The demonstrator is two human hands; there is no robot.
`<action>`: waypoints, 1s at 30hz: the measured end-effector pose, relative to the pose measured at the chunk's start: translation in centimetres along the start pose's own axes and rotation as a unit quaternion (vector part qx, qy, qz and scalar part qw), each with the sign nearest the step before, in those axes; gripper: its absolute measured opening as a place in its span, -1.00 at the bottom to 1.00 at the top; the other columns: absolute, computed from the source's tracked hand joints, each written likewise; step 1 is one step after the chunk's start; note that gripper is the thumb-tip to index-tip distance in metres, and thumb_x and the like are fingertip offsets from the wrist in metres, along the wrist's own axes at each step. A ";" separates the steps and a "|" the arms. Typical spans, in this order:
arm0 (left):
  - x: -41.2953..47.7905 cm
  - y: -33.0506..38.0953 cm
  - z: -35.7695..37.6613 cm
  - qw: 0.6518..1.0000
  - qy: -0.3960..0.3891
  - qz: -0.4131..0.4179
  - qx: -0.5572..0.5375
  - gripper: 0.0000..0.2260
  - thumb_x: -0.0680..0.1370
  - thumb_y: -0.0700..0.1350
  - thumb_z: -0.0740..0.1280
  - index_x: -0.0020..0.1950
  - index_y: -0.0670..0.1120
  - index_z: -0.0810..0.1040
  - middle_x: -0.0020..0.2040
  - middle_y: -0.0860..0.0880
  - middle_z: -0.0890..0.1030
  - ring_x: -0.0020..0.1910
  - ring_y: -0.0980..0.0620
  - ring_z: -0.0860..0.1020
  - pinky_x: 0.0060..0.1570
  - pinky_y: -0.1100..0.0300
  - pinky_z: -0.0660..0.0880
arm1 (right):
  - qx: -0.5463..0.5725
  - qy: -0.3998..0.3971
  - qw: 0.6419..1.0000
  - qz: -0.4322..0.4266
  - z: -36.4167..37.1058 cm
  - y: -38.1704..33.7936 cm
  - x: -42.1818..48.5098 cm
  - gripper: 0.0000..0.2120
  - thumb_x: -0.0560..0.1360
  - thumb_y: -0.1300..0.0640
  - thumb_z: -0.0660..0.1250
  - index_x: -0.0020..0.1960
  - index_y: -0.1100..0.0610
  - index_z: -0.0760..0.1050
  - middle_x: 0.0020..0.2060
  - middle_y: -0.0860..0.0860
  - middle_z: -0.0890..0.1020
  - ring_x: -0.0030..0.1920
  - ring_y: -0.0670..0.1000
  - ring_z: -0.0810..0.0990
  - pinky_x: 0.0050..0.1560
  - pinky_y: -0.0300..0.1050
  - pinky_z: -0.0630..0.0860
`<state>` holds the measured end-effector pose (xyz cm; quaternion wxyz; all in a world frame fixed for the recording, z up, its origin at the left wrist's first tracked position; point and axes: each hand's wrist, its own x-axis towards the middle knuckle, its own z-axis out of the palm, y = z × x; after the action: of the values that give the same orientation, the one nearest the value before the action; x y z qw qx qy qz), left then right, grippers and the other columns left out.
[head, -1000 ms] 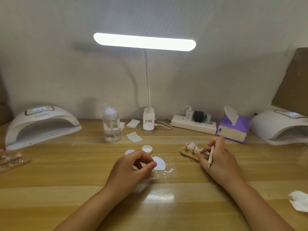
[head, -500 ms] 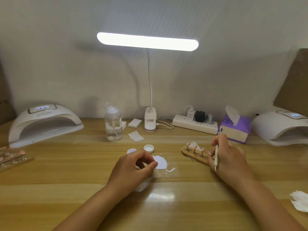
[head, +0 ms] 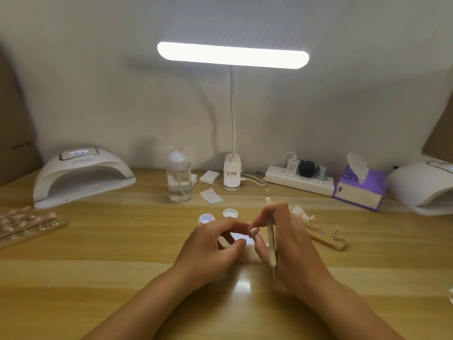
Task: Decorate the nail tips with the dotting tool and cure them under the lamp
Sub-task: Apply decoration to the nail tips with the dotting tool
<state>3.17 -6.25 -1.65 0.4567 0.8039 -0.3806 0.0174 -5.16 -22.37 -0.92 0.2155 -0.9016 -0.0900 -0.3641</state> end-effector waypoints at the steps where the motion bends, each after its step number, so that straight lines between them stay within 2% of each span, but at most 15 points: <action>1: 0.0 0.0 0.0 1.000 -0.011 0.007 -0.007 -0.74 0.53 -0.18 0.39 0.12 0.14 0.65 -0.06 0.29 0.65 -0.12 0.22 0.59 -0.22 0.35 0.44 | 0.014 -0.004 1.000 0.000 0.4 -0.1 -0.2 -0.63 0.47 0.25 0.39 0.05 -0.05 0.25 -0.10 -0.13 0.55 -0.07 -0.12 0.48 -0.03 -0.11 0.42; 6: 0.2 -0.1 0.0 0.999 -0.019 0.008 -0.046 -0.75 0.54 -0.20 0.40 0.12 0.10 0.66 -0.05 0.20 0.69 -0.07 0.17 0.64 -0.23 0.37 0.43 | 0.048 0.004 0.999 0.012 0.8 0.6 -0.5 -0.63 0.49 0.26 0.41 0.05 -0.04 0.27 -0.09 -0.11 0.55 -0.06 -0.05 0.51 -0.05 -0.16 0.44; 12: 0.3 -0.5 0.0 0.998 0.008 -0.001 -0.055 -0.82 0.53 -0.13 0.44 -0.01 0.19 0.65 -0.10 0.22 0.69 -0.11 0.15 0.64 -0.16 0.20 0.56 | 0.021 0.044 0.999 0.010 1.5 0.3 -0.2 -0.58 0.45 0.25 0.48 0.06 -0.02 0.28 -0.11 -0.13 0.51 -0.10 -0.08 0.49 -0.12 -0.26 0.42; 15: 0.4 -0.6 0.1 0.999 0.020 -0.007 -0.045 -0.84 0.51 -0.09 0.47 -0.07 0.20 0.62 -0.11 0.31 0.65 -0.18 0.21 0.61 -0.18 0.32 0.51 | 0.024 0.049 0.998 0.029 1.5 0.3 -0.1 -0.60 0.44 0.18 0.52 0.04 0.01 0.31 -0.16 -0.18 0.50 -0.16 -0.13 0.51 -0.19 -0.22 0.44; 18: 0.4 -0.8 0.2 0.999 0.030 -0.020 -0.038 -0.86 0.48 -0.11 0.48 -0.12 0.12 0.59 -0.12 0.33 0.63 -0.25 0.23 0.57 -0.21 0.37 0.43 | 0.031 0.039 0.998 0.045 1.4 0.2 0.1 -0.65 0.46 0.11 0.50 0.00 0.00 0.31 -0.22 -0.20 0.51 -0.23 -0.14 0.51 -0.28 -0.25 0.41; 21: 0.5 -0.9 0.0 0.997 0.053 -0.032 -0.046 -0.88 0.47 -0.10 0.48 -0.14 0.06 0.56 -0.15 0.28 0.64 -0.34 0.23 0.53 -0.31 0.43 0.37 | 0.141 0.037 0.981 0.131 1.0 0.0 0.3 -0.80 0.52 -0.06 0.35 -0.10 0.04 0.39 -0.35 -0.08 0.56 -0.33 -0.07 0.53 -0.32 -0.13 0.44; 23: 0.6 -0.9 0.0 0.996 0.062 -0.038 -0.060 -0.87 0.48 -0.08 0.48 -0.14 0.06 0.55 -0.18 0.23 0.65 -0.37 0.22 0.50 -0.33 0.41 0.37 | 0.229 0.039 0.950 0.209 0.8 0.0 0.7 -0.67 0.55 -0.18 0.15 -0.13 0.05 0.47 -0.41 -0.02 0.58 -0.38 -0.13 0.50 -0.31 -0.19 0.41; 25: 0.6 -0.9 -0.1 0.995 0.061 -0.042 -0.066 -0.86 0.48 -0.09 0.49 -0.15 0.07 0.54 -0.21 0.20 0.66 -0.38 0.20 0.49 -0.34 0.41 0.37 | 0.256 0.035 0.929 0.266 0.8 0.4 1.0 -0.67 0.64 -0.15 0.07 -0.02 0.02 0.50 -0.41 -0.03 0.55 -0.41 -0.18 0.45 -0.31 -0.23 0.38; 28: 0.6 -1.0 -0.1 0.995 0.064 -0.045 -0.062 -0.86 0.47 -0.09 0.49 -0.16 0.08 0.54 -0.22 0.23 0.65 -0.40 0.19 0.50 -0.34 0.39 0.38 | 0.272 0.026 0.908 0.317 0.9 1.1 1.0 -0.86 0.63 0.04 0.25 0.00 0.11 0.47 -0.34 0.03 0.63 -0.43 -0.11 0.48 -0.38 -0.11 0.37; 30: 0.6 -1.1 -0.1 0.995 0.068 -0.051 -0.057 -0.86 0.48 -0.08 0.47 -0.16 0.08 0.54 -0.22 0.25 0.64 -0.39 0.16 0.49 -0.32 0.35 0.39 | 0.269 0.013 0.903 0.335 1.1 1.3 0.8 -0.86 0.58 0.08 0.35 -0.06 0.15 0.50 -0.36 0.05 0.67 -0.47 -0.01 0.49 -0.46 -0.11 0.36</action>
<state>4.29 -6.24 -2.15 0.5266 0.7921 -0.3076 0.0268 -3.48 -23.08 -1.47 0.5606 -0.7813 0.1254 -0.2441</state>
